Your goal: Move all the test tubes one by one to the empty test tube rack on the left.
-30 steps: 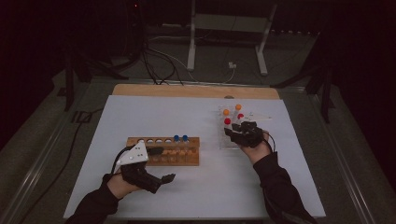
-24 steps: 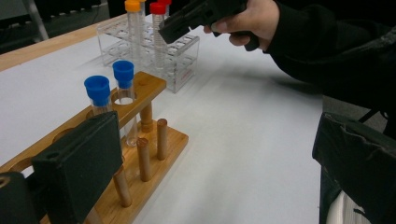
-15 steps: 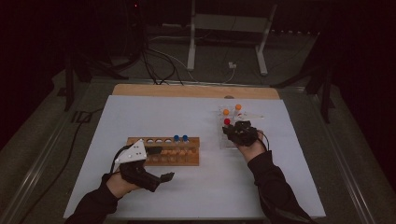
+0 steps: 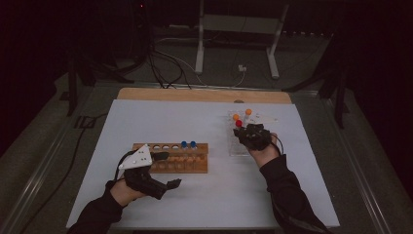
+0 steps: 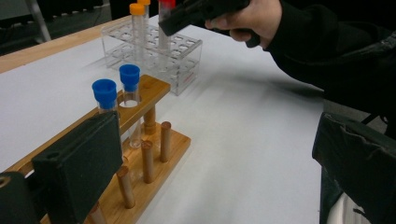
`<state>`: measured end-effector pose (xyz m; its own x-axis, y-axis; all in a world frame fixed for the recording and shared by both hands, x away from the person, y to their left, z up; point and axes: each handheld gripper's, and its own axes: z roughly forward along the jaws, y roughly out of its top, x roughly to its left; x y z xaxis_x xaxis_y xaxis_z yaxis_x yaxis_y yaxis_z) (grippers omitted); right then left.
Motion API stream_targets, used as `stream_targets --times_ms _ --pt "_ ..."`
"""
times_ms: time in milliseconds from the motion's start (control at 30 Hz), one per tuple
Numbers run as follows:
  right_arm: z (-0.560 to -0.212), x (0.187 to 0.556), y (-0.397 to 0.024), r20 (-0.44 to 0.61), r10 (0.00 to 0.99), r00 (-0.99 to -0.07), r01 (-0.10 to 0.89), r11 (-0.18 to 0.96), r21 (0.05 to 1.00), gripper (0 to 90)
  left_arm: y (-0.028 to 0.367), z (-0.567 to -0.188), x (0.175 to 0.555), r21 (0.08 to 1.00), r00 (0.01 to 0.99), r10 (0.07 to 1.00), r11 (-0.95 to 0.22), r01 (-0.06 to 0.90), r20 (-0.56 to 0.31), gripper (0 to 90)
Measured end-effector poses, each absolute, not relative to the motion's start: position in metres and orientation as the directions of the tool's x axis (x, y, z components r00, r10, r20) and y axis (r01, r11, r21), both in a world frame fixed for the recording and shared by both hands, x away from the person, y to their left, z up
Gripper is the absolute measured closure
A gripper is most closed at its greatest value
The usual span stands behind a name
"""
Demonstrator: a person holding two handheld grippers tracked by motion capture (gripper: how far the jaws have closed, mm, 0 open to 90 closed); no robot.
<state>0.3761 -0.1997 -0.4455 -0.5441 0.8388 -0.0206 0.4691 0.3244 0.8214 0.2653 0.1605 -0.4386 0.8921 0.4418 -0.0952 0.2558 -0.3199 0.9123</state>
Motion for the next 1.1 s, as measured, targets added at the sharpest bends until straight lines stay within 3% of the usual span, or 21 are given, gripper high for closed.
stream_targets --times_ms 533,1100 --pt "-0.393 0.339 -0.201 -0.066 0.781 -0.622 0.344 0.347 0.872 74.9 0.158 -0.431 0.266 0.917 0.897 0.429 -0.306 0.254 -0.106 2.6" --pt "-0.429 0.276 -0.168 -0.026 0.592 -0.805 0.329 0.483 0.812 74.8 0.132 -0.425 0.27 0.921 0.922 0.371 -0.31 0.237 -0.112 2.8"
